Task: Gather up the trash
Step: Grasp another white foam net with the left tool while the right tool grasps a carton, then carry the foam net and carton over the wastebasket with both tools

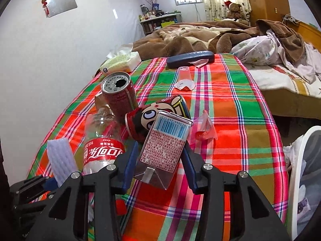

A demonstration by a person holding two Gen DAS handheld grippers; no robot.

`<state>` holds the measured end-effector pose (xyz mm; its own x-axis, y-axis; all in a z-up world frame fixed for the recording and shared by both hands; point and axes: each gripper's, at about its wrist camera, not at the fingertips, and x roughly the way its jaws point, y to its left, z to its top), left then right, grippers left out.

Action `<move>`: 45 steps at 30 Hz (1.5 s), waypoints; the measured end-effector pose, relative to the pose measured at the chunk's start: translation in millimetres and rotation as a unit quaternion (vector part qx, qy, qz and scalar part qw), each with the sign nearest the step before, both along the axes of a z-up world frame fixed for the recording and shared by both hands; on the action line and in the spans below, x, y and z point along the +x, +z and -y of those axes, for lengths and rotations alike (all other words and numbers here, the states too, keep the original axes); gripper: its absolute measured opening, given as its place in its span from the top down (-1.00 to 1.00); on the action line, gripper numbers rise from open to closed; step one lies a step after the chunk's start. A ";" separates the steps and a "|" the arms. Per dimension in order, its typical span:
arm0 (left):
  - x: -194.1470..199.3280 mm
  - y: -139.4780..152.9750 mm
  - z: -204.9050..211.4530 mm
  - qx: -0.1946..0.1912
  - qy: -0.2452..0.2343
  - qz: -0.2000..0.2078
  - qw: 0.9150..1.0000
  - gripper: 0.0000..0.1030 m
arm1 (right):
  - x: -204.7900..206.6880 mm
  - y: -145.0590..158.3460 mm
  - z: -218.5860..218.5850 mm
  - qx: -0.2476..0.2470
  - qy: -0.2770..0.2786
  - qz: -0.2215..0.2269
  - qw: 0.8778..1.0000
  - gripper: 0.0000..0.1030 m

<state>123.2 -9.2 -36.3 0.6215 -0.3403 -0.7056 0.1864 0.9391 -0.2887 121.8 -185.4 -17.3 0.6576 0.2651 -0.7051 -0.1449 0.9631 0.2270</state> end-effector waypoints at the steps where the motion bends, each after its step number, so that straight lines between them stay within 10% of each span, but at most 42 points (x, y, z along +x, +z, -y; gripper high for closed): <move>1: -0.2 0.4 -0.1 0.000 0.000 0.000 1.000 0.40 | -0.8 0.4 -0.5 -0.004 -0.001 0.002 1.000 0.22; 45: -31.6 63.4 88.0 0.038 -0.074 0.079 0.993 0.40 | -61.6 38.5 95.7 -0.002 -0.102 0.087 0.991 0.28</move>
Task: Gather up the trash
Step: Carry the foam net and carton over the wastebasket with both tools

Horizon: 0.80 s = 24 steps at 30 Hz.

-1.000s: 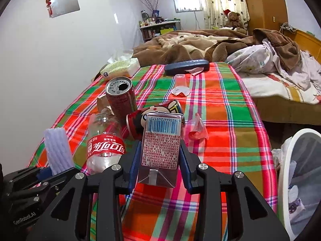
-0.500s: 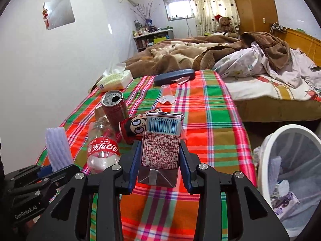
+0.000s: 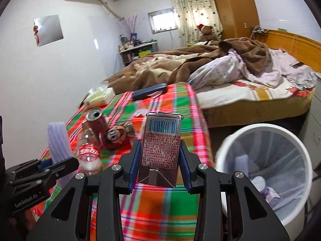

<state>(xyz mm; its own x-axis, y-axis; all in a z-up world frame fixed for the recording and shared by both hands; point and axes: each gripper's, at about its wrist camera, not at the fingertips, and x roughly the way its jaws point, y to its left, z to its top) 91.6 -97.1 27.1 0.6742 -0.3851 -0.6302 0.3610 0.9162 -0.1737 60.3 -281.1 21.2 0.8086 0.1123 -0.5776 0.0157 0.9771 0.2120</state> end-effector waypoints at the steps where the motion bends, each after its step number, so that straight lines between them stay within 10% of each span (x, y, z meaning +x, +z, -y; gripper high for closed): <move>1: -0.5 2.1 7.2 0.001 -0.007 0.003 1.000 0.40 | -2.3 0.4 6.2 0.001 -0.006 0.001 1.000 0.28; 24: -0.1 3.5 162.8 0.024 -0.144 0.012 0.989 0.40 | -32.4 -7.0 107.4 -0.016 -0.120 -0.011 0.993 0.28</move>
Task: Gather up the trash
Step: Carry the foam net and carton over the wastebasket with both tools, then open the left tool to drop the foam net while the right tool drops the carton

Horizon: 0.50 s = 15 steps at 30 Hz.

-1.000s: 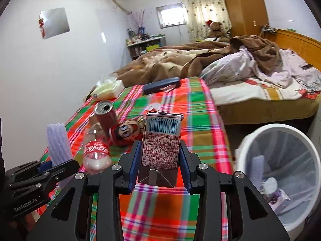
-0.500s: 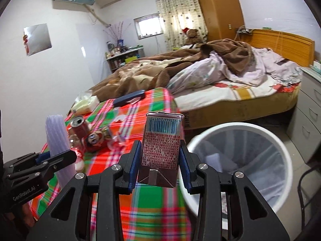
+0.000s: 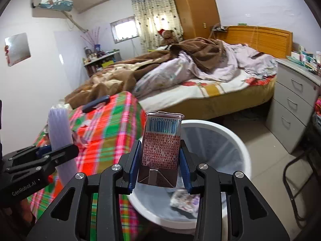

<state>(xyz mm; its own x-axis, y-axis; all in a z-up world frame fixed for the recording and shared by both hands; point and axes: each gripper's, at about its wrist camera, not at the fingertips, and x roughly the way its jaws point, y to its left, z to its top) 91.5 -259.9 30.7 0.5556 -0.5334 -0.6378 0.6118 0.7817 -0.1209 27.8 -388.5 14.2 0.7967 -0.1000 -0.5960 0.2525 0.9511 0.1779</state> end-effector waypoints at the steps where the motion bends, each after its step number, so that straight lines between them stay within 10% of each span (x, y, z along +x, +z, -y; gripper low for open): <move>1: 1.7 -1.9 6.3 0.000 -0.005 -0.004 1.000 0.40 | -0.3 -1.7 4.1 0.000 -0.005 -0.003 1.000 0.28; 15: 15.8 -33.2 73.2 0.024 -0.054 -0.031 0.998 0.40 | -4.8 -29.1 41.6 0.005 -0.043 -0.061 0.997 0.27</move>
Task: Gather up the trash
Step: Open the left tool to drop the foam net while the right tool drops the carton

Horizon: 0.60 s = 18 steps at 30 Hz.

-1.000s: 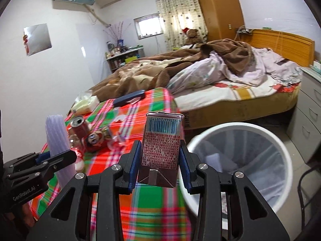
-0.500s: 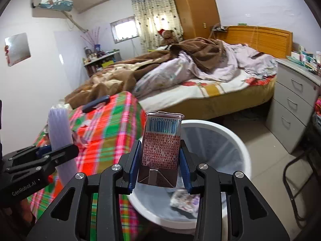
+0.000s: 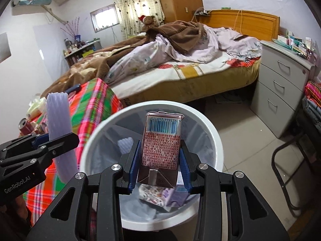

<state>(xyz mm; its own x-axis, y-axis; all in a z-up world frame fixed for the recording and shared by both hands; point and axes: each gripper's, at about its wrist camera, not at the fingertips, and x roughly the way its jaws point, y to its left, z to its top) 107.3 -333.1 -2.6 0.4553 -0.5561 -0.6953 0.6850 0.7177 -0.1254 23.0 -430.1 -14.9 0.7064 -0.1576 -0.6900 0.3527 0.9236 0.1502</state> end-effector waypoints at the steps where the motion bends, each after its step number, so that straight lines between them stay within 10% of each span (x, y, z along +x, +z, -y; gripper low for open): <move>1: 1.0 -2.1 2.4 -0.001 -0.002 -0.004 1.000 0.40 | 0.3 -0.8 1.9 0.001 -0.001 -0.002 1.000 0.27; 6: 4.5 -6.1 5.9 -0.001 -0.002 -0.012 1.000 0.34 | -0.9 -3.3 5.2 0.001 0.001 -0.012 1.000 0.26; 9: 5.1 -4.7 1.5 -0.009 0.002 -0.013 1.000 -0.07 | -2.8 -3.3 5.3 0.000 -0.002 -0.013 1.000 0.25; 13: 4.1 -1.3 -3.7 -0.013 0.010 -0.012 1.000 -0.08 | -4.5 -1.5 4.7 -0.006 -0.005 -0.008 1.000 -0.17; 18: 3.8 1.3 -12.2 -0.015 0.021 -0.012 1.000 -0.11 | -7.1 3.0 2.8 -0.007 -0.006 0.002 1.000 -0.17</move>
<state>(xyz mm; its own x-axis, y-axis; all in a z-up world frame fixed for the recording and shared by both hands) 111.1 -320.9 -1.2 0.4613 -0.5581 -0.6897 0.6511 0.7410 -0.1641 15.9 -432.9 -11.9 0.7065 -0.1754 -0.6856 0.3636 0.9211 0.1391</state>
